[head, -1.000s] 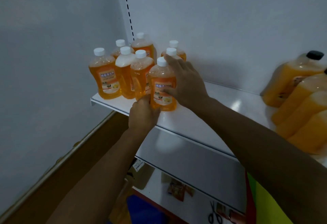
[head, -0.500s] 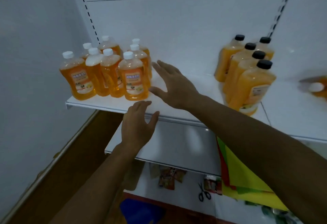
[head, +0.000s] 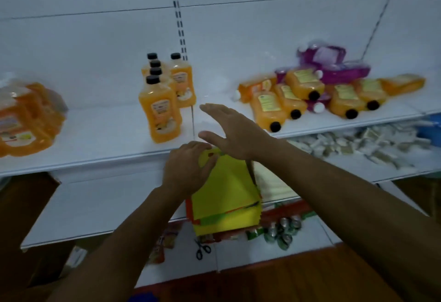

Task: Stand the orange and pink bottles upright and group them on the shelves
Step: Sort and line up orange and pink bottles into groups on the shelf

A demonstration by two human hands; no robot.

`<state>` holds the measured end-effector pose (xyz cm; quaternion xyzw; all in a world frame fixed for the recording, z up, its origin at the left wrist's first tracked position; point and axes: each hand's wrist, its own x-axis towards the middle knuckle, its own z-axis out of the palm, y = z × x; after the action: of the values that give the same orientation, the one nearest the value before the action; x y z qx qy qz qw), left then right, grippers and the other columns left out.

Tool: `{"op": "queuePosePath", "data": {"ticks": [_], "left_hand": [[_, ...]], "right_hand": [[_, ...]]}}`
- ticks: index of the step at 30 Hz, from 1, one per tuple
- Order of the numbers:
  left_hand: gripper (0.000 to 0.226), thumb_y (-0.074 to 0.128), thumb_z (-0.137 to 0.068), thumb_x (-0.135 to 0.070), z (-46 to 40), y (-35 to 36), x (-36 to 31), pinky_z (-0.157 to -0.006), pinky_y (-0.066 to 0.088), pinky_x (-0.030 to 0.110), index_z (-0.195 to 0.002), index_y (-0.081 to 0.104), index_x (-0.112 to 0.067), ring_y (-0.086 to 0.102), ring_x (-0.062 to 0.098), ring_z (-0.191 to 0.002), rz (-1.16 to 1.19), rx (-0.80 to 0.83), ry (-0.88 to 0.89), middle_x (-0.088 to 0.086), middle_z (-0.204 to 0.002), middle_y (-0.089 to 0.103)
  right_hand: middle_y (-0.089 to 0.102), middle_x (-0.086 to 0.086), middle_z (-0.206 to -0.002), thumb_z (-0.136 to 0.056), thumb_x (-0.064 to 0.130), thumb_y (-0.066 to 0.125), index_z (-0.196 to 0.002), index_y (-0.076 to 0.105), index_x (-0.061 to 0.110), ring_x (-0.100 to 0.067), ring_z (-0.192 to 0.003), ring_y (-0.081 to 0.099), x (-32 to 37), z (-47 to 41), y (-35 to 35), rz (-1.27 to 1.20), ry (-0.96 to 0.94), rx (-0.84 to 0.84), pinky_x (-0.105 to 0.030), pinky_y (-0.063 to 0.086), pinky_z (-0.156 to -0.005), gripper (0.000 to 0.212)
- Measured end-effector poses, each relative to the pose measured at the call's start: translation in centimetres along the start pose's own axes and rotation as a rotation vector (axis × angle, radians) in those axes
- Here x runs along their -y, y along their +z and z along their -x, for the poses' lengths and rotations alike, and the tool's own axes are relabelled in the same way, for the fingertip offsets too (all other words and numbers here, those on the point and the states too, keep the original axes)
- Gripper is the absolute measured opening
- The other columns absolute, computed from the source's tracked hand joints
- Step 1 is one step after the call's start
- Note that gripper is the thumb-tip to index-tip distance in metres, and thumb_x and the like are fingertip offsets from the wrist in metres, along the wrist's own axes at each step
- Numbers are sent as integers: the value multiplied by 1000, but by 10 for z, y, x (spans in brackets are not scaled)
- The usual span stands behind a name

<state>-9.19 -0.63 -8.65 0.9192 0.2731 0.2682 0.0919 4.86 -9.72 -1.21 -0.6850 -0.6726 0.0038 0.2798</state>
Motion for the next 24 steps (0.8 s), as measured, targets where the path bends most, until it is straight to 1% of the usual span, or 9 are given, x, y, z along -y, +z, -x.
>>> {"op": "queuePosePath", "data": {"ticks": [3,5,7,11,13,16,20,21,24], "left_hand": [[52,45,-86,-57,-15,23,-54,-83,49,35,-120,63,-21,62,20,-104,57,34,27,0,-118,66],[54,45,-86,-57,-27,38,-79,-87,50,41,-123,60,-21,60,21,-107,77,60,51,1,-122,64],[57,46,-86,-57,-41,51,-94,-89,49,46,-127,57,-19,59,23,-110,106,89,57,2,-125,62],[54,57,-89,-49,-78,77,-101,-89,50,46,-132,52,-17,59,22,-110,210,60,-12,4,-128,59],[53,61,-90,-43,-99,86,-99,-89,51,45,-133,51,-15,59,22,-111,242,41,-48,6,-129,58],[55,60,-90,-44,-135,100,-90,-91,51,41,-135,49,-14,58,20,-112,313,36,-118,5,-131,57],[55,53,-94,-46,-180,114,-80,-87,48,32,-138,45,-15,58,20,-109,476,131,-274,5,-132,56],[55,52,-94,-48,-189,118,-79,-88,48,32,-138,44,-15,58,20,-110,511,155,-307,5,-131,56],[51,48,-94,-52,-208,127,-76,-93,52,43,-131,50,-16,59,23,-110,605,212,-379,6,-126,60]], "right_hand": [[29,0,-155,-95,52,46,-149,27,19,-18,-142,27,-41,46,-33,47,112,-16,-43,32,-111,67],[28,2,-156,-94,53,47,-150,26,20,-17,-142,26,-64,67,-51,88,183,-27,-40,32,-111,67],[29,3,-155,-94,52,49,-150,26,21,-16,-141,28,-86,81,-63,100,244,-34,-40,34,-110,68],[30,3,-154,-91,48,57,-149,26,22,-17,-140,29,-129,85,-72,125,311,-13,-43,36,-108,71],[30,2,-154,-90,45,60,-149,26,23,-17,-141,28,-146,77,-74,133,313,11,-43,36,-109,72],[25,1,-156,-86,45,65,-149,25,24,-17,-144,19,-170,56,-74,155,270,66,-40,32,-112,78],[13,-2,-159,-80,48,71,-151,20,25,-23,-146,6,-194,27,-66,189,177,238,-42,23,-116,91],[10,-2,-160,-80,48,70,-151,18,26,-23,-147,4,-200,22,-62,210,152,271,-43,22,-117,92],[3,3,-161,-81,48,69,-153,11,27,-21,-147,0,-210,10,-58,230,134,337,-43,20,-118,95]]}}
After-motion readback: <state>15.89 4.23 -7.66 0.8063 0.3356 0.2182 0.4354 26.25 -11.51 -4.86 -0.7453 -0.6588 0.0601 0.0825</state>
